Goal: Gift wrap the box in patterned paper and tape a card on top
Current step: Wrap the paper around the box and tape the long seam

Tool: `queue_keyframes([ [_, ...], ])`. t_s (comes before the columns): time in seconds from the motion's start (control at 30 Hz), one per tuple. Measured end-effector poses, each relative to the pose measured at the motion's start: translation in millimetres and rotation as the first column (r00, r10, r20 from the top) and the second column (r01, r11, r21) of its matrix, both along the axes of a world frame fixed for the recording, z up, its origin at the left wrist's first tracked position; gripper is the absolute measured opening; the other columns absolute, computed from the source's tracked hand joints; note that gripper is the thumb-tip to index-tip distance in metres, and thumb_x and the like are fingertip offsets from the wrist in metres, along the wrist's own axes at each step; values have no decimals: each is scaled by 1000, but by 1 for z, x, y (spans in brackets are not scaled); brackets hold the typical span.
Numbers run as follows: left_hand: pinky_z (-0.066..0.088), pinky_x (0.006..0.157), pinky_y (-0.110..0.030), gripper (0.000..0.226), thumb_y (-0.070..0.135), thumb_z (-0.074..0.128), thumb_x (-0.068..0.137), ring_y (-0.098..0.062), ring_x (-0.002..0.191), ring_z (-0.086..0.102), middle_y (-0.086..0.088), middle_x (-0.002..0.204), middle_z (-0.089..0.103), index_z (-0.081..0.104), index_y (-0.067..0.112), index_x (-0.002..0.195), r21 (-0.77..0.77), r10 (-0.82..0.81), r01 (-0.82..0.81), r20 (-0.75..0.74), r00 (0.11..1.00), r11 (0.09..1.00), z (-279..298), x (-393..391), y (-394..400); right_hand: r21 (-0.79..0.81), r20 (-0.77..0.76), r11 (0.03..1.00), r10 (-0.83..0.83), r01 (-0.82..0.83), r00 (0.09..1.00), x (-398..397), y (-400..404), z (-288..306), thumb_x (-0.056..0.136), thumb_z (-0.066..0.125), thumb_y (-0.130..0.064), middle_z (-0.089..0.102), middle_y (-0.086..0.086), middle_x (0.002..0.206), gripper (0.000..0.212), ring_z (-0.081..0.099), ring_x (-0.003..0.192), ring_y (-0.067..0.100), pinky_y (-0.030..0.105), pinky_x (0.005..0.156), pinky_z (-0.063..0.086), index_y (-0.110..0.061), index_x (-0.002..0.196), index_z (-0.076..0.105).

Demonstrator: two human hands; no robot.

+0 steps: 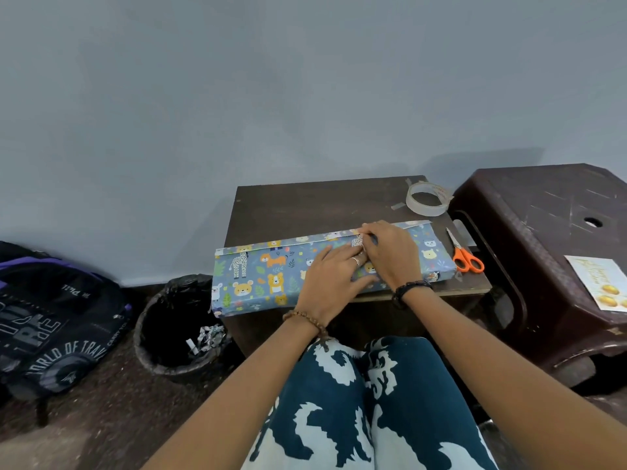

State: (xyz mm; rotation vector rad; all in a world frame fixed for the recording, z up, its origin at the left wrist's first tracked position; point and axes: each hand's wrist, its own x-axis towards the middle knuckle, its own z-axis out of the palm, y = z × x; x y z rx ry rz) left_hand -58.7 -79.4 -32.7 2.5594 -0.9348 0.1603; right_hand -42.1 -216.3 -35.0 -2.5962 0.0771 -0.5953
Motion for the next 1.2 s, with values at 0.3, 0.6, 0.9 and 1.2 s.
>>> queue_keyframes([
  [0.3,8,117,-36,54,39,35,99,-20,144,14,-5,153,23,26,14,145,31,268,-270,50,962,962,0,26,18,-56,122,992,-104,111,987,-11,10,3,89,38,-33,57,-3,53,43,38,49,11,25,62,38,-14,61,64],
  [0.6,7,116,-38,50,46,21,100,-15,143,17,0,155,21,21,29,147,190,251,-245,-7,968,951,-5,30,18,-27,111,993,-114,118,987,-14,11,5,89,45,-31,66,1,61,39,45,52,13,30,70,41,-10,67,70],
  [0.9,2,116,-39,53,50,19,98,-16,144,10,0,157,13,13,31,148,229,227,-211,-46,973,950,-4,32,19,-136,-136,971,-217,199,967,-9,-2,-1,97,34,-39,50,6,139,46,45,128,19,45,108,25,-11,128,54],
  [1.2,2,117,-39,54,49,17,98,-15,145,6,0,157,9,8,30,148,252,215,-201,-31,976,947,-3,28,21,-161,-393,925,-379,343,838,-7,-1,0,95,30,-54,20,16,154,76,17,143,27,47,116,7,1,146,15],
])
